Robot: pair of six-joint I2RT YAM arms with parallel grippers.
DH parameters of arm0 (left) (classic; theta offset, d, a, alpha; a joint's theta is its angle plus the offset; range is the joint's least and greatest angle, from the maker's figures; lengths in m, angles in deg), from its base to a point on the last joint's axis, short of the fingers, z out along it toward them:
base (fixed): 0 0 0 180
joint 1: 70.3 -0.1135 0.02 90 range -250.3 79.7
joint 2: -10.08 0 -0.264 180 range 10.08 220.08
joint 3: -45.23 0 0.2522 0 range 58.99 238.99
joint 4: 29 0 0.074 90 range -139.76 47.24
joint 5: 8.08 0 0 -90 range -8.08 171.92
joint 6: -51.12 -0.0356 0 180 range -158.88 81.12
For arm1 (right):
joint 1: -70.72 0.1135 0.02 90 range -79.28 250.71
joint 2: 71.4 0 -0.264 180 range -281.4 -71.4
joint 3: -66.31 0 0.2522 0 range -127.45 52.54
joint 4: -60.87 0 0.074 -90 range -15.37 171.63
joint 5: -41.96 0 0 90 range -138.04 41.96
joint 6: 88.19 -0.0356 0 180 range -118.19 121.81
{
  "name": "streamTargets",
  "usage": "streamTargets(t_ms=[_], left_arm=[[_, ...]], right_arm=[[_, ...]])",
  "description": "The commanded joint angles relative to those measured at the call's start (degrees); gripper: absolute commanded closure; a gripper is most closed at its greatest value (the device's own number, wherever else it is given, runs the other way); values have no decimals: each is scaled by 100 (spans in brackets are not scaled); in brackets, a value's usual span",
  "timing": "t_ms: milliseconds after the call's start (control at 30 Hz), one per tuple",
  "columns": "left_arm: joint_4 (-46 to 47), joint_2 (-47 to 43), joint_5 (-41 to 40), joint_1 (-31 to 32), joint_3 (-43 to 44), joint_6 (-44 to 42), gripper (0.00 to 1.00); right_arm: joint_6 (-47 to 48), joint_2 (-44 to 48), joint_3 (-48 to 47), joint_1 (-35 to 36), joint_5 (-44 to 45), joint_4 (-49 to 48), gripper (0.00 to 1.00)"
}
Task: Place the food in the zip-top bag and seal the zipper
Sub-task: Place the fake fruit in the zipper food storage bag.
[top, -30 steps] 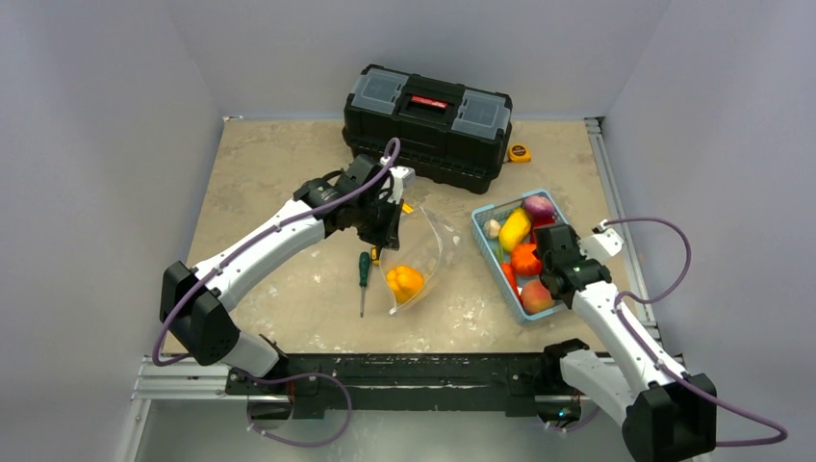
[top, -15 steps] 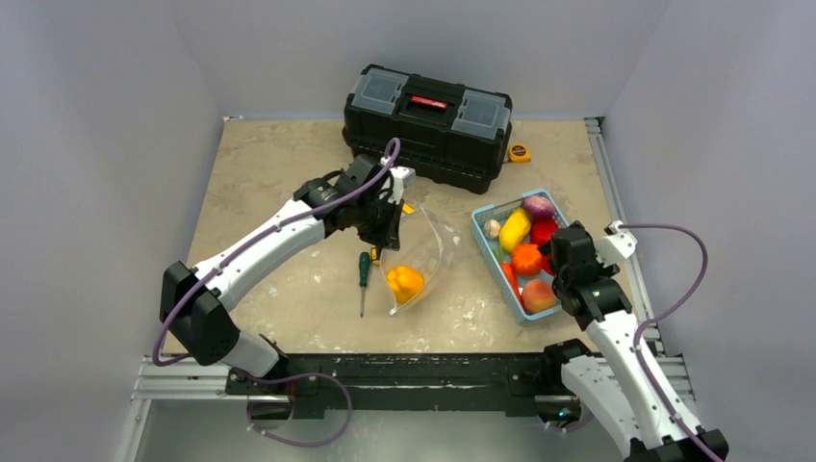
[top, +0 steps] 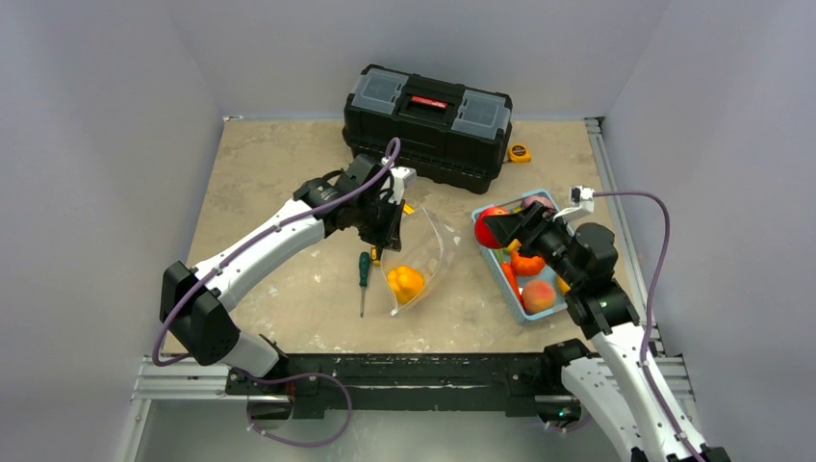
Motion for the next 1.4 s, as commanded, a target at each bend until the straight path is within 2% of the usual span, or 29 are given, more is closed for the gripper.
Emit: streamTargets(t_ms=[0, 100, 200, 300, 400, 500, 600, 633, 767, 800, 933, 1100, 1233, 1300, 1367], left_arm=[[19, 0, 144, 6, 252, -150, 100], [23, 13, 232, 5, 262, -159, 100], [99, -2, 363, 3, 237, -159, 100], [107, 7, 403, 4, 229, -174, 100], [114, -12, 337, 3, 202, -185, 100], [131, -3, 357, 3, 210, -203, 100], [163, 12, 441, 8, 184, -212, 100], [181, 22, 482, 8, 176, -211, 100], [202, 60, 583, 3, 172, -203, 100], [203, 60, 590, 4, 174, -210, 100], [219, 36, 624, 5, 167, -221, 100], [229, 50, 723, 3, 167, -221, 100], [239, 75, 804, 9, 172, -204, 100], [244, 83, 858, 4, 174, -195, 100], [254, 70, 869, 3, 158, -194, 100]], right_arm=[[-58, 259, -489, 449, -1820, -1641, 100], [240, 135, -1029, 1288, -1535, -1481, 100], [479, -531, -1485, 2232, -1273, -1171, 100], [955, -1086, -1795, 3550, -91, -795, 100], [1370, -1382, -1843, 4673, 1280, -868, 100], [1580, -1862, -1932, 5083, 2253, -730, 100], [1506, -2326, -1918, 5435, 4191, -252, 100], [1521, -2442, -1866, 5500, 4567, -205, 100], [1487, -2753, -1835, 5535, 5353, -36, 100], [1449, -2803, -1861, 5537, 5496, 69, 97], [1548, -2932, -1985, 5538, 5868, 254, 74], [1542, -3087, -2283, 5537, 5918, 578, 41], [1581, -3179, -2433, 5528, 5938, 643, 10], [1553, -3264, -2547, 5528, 5930, 800, 3], [1472, -3367, -2662, 5528, 5915, 1042, 1]])
